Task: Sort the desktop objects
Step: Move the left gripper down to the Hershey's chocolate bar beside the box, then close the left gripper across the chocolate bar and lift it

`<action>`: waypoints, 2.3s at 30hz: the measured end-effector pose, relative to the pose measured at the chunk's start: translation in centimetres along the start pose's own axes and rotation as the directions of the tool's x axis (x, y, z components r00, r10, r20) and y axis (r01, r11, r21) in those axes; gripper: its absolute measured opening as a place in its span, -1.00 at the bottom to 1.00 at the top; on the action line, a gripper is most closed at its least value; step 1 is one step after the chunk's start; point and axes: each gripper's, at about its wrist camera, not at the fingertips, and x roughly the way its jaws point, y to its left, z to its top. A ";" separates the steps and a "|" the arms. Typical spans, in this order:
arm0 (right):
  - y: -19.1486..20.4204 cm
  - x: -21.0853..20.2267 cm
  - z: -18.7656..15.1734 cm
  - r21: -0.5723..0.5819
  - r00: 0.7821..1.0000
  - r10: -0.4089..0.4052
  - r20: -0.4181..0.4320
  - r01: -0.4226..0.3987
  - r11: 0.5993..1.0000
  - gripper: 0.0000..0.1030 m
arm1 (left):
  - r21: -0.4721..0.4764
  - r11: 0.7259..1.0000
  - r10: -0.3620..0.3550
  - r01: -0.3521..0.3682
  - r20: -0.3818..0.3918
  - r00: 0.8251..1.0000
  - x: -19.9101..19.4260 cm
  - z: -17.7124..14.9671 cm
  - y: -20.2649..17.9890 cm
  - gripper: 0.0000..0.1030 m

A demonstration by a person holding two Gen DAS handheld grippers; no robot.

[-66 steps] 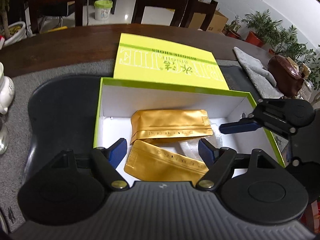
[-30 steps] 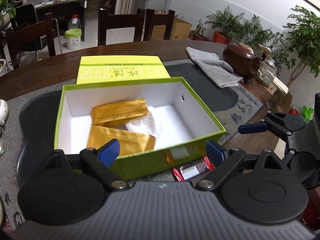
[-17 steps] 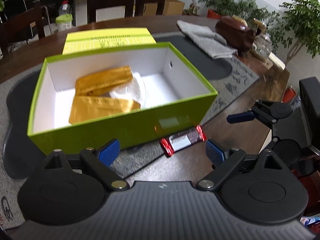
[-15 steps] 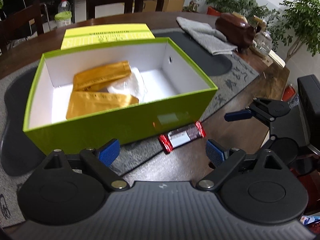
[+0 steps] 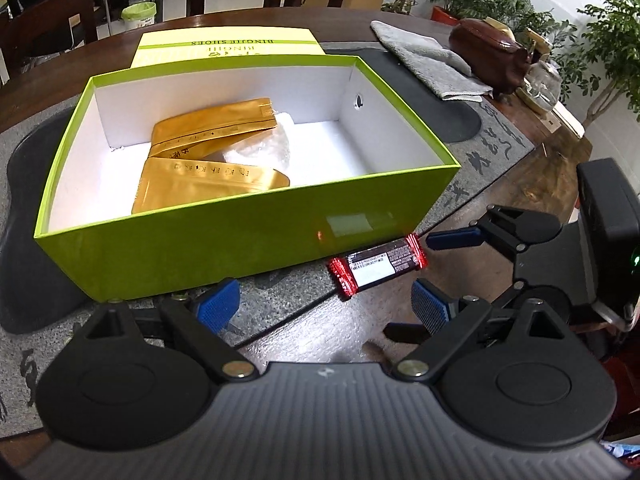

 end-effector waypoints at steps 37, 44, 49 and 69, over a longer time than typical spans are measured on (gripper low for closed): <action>1.8 1.7 0.5 -0.005 1.000 0.018 0.009 -0.018 1.000 1.00 | -0.058 0.997 -0.063 0.058 -0.085 0.994 7.0 0.8 0.0 0.79; 1.9 1.9 0.7 -0.001 1.000 0.013 0.005 -0.013 1.000 1.00 | -0.060 0.996 -0.077 0.072 -0.090 0.993 7.0 0.9 0.0 0.79; 2.2 1.8 0.5 -0.005 1.000 0.019 0.005 -0.019 1.000 1.00 | -0.066 0.991 -0.118 0.112 -0.090 0.989 7.0 0.6 -0.2 0.79; 3.3 2.5 0.7 -0.002 0.997 0.072 0.027 -0.072 0.997 1.00 | -0.074 0.980 -0.192 0.186 -0.085 0.978 7.1 0.3 -0.6 0.74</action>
